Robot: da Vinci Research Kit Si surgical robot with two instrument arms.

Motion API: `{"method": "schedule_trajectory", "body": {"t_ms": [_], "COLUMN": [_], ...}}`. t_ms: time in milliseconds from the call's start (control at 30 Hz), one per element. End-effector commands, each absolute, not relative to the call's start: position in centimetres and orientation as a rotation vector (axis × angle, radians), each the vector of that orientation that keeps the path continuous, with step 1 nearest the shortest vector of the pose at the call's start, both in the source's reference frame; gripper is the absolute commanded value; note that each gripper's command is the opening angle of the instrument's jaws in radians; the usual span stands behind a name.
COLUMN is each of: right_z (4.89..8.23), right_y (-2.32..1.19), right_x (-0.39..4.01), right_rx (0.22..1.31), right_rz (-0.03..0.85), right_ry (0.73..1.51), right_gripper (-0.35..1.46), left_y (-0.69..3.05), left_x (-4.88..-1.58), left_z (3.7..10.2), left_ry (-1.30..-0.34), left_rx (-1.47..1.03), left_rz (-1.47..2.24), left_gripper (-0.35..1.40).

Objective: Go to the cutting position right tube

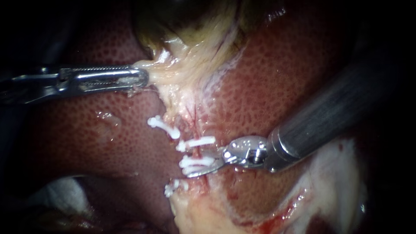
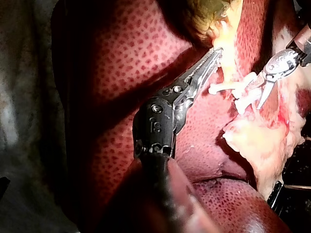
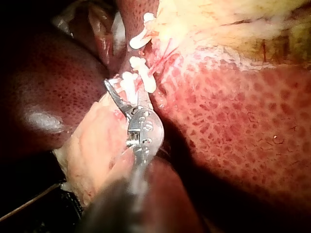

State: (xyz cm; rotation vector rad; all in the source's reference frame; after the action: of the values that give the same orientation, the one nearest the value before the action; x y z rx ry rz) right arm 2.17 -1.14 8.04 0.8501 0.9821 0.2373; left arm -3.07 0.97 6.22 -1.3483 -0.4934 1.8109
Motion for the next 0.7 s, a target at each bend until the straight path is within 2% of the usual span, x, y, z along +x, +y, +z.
{"method": "schedule_trajectory", "body": {"t_ms": [33, 700], "right_z": [8.04, 8.06], "right_y": [-1.13, -1.02], "right_x": [2.19, 2.64], "right_rx": [0.854, 0.936], "right_rz": [0.239, 0.285], "right_ry": [0.994, 1.102], "right_gripper": [1.26, 1.26], "left_y": [0.98, 1.00], "left_x": [-3.07, -3.08], "left_z": [6.23, 6.29], "left_ry": [-0.491, -0.485], "left_rx": [-1.347, -1.344], "left_rz": [1.810, 1.810], "left_gripper": [-0.35, -0.35]}}
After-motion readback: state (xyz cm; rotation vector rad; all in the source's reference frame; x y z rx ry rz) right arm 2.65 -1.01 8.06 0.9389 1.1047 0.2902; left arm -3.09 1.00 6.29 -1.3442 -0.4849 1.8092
